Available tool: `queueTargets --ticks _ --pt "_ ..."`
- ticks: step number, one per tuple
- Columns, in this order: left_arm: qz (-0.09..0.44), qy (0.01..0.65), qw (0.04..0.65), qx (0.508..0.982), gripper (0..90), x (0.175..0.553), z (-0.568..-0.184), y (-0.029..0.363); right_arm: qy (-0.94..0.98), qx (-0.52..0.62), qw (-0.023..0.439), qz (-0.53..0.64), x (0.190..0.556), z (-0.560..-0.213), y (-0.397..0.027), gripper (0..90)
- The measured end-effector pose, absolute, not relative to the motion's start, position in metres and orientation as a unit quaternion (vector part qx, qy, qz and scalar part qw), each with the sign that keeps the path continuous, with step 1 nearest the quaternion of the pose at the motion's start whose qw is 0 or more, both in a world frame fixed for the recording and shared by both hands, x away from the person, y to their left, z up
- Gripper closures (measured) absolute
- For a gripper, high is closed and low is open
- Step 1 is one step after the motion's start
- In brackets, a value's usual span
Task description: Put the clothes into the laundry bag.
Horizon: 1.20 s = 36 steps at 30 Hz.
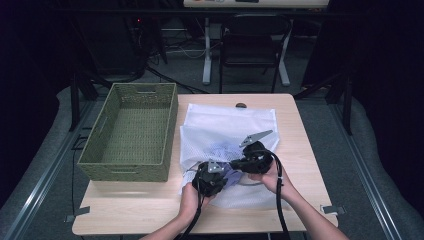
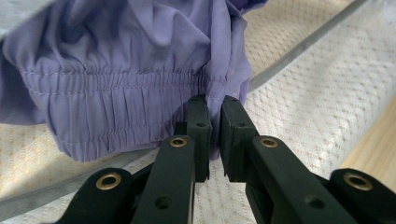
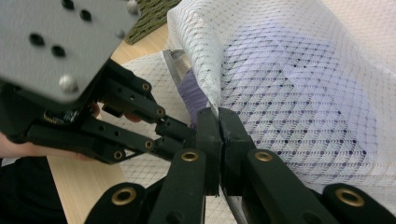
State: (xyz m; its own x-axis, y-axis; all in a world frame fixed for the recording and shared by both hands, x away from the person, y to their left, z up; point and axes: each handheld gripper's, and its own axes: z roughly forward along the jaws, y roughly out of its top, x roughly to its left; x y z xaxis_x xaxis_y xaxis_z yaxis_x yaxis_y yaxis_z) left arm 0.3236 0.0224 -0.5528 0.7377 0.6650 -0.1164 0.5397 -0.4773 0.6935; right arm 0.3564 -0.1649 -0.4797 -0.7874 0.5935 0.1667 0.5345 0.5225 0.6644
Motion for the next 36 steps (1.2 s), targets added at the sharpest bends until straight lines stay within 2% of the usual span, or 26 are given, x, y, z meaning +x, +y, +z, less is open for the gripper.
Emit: queueTargets --ticks 13,23,28,31,36 --pt "0.097 0.367 0.388 0.840 83.8 0.333 -0.546 0.030 0.871 0.322 0.040 0.368 0.355 -0.479 -0.162 88.9" --pt "0.127 0.384 0.405 0.820 83.8 0.341 -0.543 0.034 0.869 0.322 0.039 0.374 0.355 -0.476 -0.163 88.9" --pt "0.116 0.388 0.397 0.824 83.1 0.346 -0.548 0.038 0.871 0.322 0.037 0.368 0.356 -0.481 -0.161 88.9" --pt "0.106 0.388 0.394 0.826 80.0 0.347 -0.549 0.038 0.875 0.327 0.033 0.356 0.359 -0.486 -0.161 88.8" --pt "0.094 0.383 0.386 0.834 63.9 0.343 -0.546 0.040 0.874 0.327 0.036 0.358 0.359 -0.486 -0.162 88.8"
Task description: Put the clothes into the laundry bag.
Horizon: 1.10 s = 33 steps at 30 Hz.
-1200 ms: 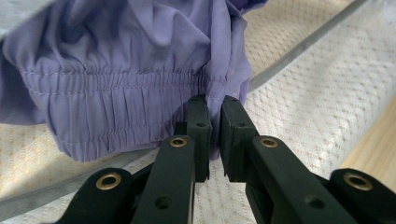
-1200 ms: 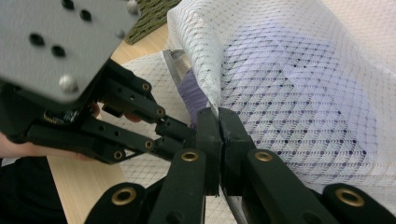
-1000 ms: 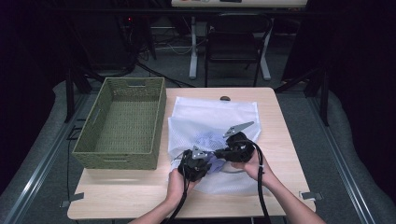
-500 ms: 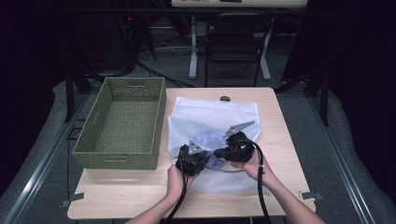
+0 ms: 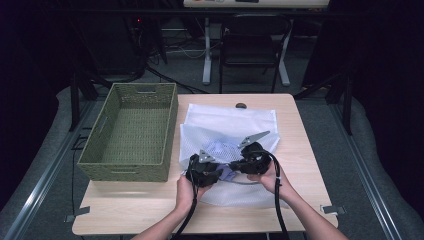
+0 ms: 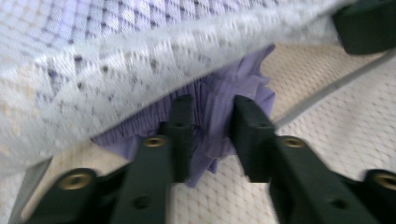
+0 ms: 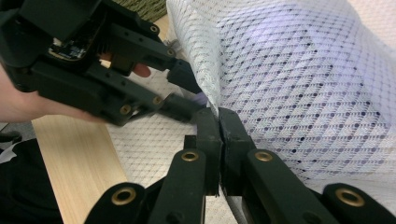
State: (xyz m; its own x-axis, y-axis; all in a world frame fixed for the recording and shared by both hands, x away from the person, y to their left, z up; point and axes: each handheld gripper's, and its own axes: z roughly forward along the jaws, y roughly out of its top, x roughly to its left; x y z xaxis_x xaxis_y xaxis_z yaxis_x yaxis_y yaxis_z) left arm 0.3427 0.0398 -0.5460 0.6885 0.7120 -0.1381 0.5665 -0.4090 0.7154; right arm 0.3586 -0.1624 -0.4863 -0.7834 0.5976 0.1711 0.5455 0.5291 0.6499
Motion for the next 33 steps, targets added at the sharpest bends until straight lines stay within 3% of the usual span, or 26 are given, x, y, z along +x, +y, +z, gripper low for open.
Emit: queueTargets --ticks 2,6,17,20,27,33 --pt "0.093 0.385 0.378 0.837 54.5 0.339 -0.544 0.040 0.875 0.326 0.036 0.357 0.359 -0.486 -0.164 88.9" --pt "0.092 0.377 0.374 0.842 46.1 0.330 -0.536 0.044 0.873 0.329 0.037 0.359 0.360 -0.485 -0.166 88.8" --pt "0.110 0.371 0.362 0.848 40.3 0.319 -0.542 0.036 0.873 0.329 0.038 0.357 0.359 -0.486 -0.165 88.8" --pt "0.108 0.375 0.358 0.848 47.0 0.323 -0.550 0.029 0.873 0.328 0.038 0.358 0.360 -0.486 -0.164 88.9" --pt "0.116 0.373 0.369 0.843 77.7 0.331 -0.561 0.021 0.874 0.324 0.034 0.359 0.359 -0.485 -0.163 88.9" --pt "0.133 0.379 0.387 0.830 83.4 0.335 -0.558 0.024 0.870 0.324 0.034 0.371 0.358 -0.480 -0.162 88.8"
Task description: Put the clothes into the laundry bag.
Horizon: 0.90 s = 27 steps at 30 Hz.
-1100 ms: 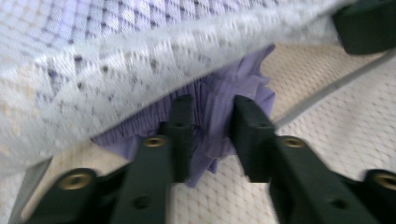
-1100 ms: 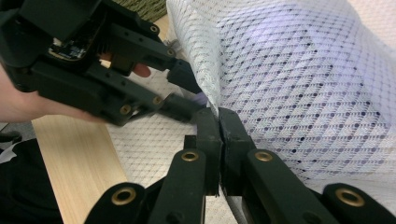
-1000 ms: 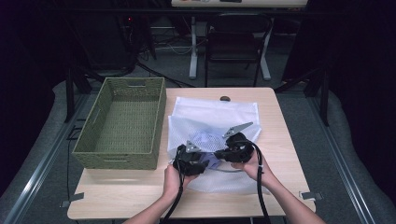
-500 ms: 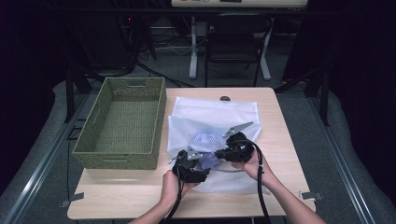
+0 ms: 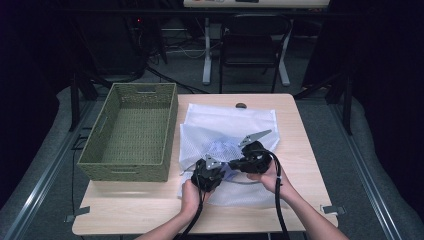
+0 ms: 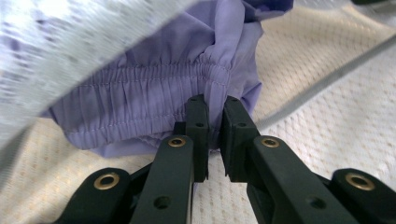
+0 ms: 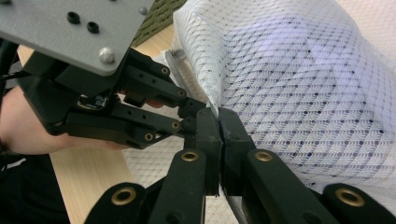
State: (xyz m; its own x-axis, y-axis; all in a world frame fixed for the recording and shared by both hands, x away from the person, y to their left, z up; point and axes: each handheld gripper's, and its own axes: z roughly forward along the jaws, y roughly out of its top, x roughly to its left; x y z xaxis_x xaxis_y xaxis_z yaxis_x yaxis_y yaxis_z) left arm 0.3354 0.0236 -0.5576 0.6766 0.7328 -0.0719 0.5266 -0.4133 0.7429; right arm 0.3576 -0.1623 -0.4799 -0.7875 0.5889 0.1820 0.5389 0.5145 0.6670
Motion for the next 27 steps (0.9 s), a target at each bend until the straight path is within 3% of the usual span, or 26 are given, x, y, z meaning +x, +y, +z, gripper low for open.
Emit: queueTargets --ticks 12,18,20,23,27 --pt "0.173 0.419 0.429 0.781 83.5 0.350 -0.550 0.025 0.860 0.325 0.034 0.392 0.355 -0.469 -0.166 88.8" --pt "0.162 0.422 0.413 0.791 81.4 0.355 -0.559 0.024 0.863 0.331 0.027 0.381 0.359 -0.477 -0.167 88.9" --pt "0.155 0.418 0.408 0.796 75.9 0.355 -0.561 0.024 0.866 0.333 0.028 0.372 0.361 -0.481 -0.168 88.8" --pt "0.148 0.415 0.392 0.808 58.2 0.352 -0.559 0.024 0.867 0.335 0.029 0.369 0.361 -0.483 -0.169 88.8" --pt "0.139 0.411 0.383 0.816 47.9 0.342 -0.556 0.027 0.866 0.335 0.028 0.369 0.361 -0.482 -0.169 88.8"
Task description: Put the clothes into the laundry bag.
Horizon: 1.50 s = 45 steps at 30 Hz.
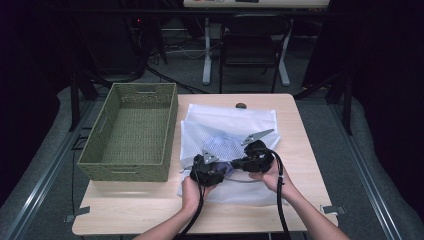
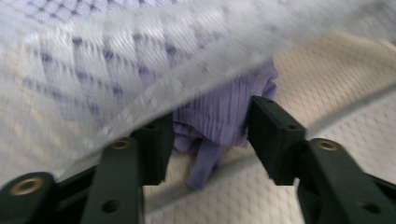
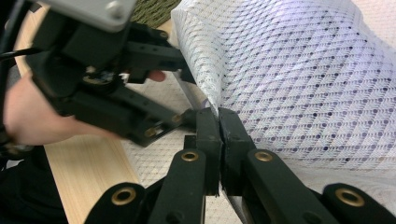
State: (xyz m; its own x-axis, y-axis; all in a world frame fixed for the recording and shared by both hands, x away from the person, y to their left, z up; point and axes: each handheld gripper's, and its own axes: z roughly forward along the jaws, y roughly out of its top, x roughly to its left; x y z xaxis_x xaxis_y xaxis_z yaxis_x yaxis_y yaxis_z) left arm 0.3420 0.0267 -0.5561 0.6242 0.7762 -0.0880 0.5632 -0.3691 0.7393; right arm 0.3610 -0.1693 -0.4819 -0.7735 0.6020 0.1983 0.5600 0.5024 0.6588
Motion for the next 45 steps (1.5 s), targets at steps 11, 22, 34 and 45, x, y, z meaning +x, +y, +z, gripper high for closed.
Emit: queueTargets --ticks 11,22,34,45 --pt "0.138 0.402 0.368 0.827 48.8 0.331 -0.562 0.027 0.865 0.337 0.031 0.370 0.361 -0.481 -0.170 88.9" --pt "0.155 0.397 0.394 0.814 86.4 0.341 -0.567 0.018 0.865 0.333 0.028 0.376 0.360 -0.479 -0.168 88.9" --pt "0.195 0.430 0.432 0.769 87.3 0.350 -0.557 0.024 0.855 0.331 0.025 0.399 0.357 -0.469 -0.171 88.9" --pt "0.144 0.432 0.397 0.797 62.0 0.350 -0.565 0.026 0.869 0.341 0.016 0.358 0.362 -0.489 -0.171 88.7"
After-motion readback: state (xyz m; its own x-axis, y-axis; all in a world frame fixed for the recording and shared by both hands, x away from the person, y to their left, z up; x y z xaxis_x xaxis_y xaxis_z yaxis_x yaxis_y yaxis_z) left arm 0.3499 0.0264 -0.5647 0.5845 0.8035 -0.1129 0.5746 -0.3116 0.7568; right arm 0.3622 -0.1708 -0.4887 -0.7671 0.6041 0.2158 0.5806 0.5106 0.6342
